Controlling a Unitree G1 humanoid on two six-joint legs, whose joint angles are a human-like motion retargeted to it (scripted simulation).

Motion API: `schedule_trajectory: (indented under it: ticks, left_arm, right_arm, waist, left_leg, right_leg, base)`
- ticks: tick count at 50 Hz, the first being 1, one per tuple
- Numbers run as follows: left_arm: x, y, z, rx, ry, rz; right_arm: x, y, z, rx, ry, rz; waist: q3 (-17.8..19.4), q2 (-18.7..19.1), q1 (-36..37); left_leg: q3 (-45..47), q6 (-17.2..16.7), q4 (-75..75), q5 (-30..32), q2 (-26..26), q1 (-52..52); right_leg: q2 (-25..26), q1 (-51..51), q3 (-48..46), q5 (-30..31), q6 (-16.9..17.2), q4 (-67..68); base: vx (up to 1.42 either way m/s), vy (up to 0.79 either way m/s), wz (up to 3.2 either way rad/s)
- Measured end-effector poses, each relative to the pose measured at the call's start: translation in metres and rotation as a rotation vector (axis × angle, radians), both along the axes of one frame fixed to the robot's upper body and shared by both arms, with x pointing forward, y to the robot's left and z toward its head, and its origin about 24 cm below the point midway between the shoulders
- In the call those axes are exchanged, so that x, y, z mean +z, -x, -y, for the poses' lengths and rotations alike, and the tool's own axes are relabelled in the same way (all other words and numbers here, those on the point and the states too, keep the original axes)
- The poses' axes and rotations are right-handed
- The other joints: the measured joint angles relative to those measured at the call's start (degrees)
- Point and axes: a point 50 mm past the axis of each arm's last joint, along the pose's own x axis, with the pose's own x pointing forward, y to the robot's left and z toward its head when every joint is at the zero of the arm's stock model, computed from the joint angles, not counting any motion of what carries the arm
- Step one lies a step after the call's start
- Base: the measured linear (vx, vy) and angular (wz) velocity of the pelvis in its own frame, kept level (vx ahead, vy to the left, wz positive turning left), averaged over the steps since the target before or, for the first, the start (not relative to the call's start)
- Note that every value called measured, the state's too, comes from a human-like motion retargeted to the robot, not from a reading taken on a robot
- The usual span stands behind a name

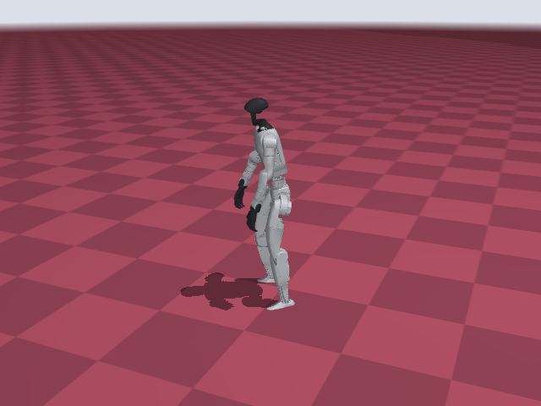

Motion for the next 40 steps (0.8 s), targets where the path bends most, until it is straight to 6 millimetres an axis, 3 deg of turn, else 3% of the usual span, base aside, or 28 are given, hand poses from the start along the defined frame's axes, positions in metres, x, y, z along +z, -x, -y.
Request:
schedule_trajectory:
  ticks: [10,17,28,40]
  left_arm:
    - [0.003,-0.005,-0.001,-0.001,-0.032,0.043]
    - [0.007,-0.012,-0.005,-0.010,-0.049,0.086]
    - [0.010,-0.013,-0.008,-0.042,-0.061,0.111]
    - [0.006,-0.003,-0.018,-0.043,-0.049,0.075]
  right_arm:
    - [0.023,-0.038,-0.016,0.054,0.018,0.106]
    - [0.031,-0.048,-0.026,0.071,0.007,0.137]
    - [0.033,-0.049,-0.028,0.048,-0.034,0.170]
    - [0.018,-0.019,0.009,-0.126,-0.053,0.161]
  waist:
    - [0.8,-1.6,0.4]
    - [1.6,-2.5,0.4]
    - [1.9,-3.1,0.4]
    - [0.5,-3.7,0.9]
  left_leg:
    - [0.2,0.3,0.9,-0.4,-0.9,-1.1]
    - [-0.4,0.3,2.1,-0.9,-0.7,-1.9]
    - [-1.6,0.7,7.9,-3.9,0.5,-3.4]
    - [-2.2,1.0,12.6,-6.5,1.5,-2.5]
  right_leg:
    - [-1.4,-2.5,0.4,-1.8,-0.5,3.6]
    - [-1.5,-3.4,0.3,-2.5,-0.8,5.3]
    - [-1.0,-3.1,0.4,-3.8,-1.1,7.4]
    - [-0.2,0.3,0.6,-4.7,-0.8,6.7]
  base:
    - [0.01,0.01,0.01]
    - [0.00,0.00,0.00]
    - [0.00,0.00,0.00]
    - [0.00,0.00,0.00]
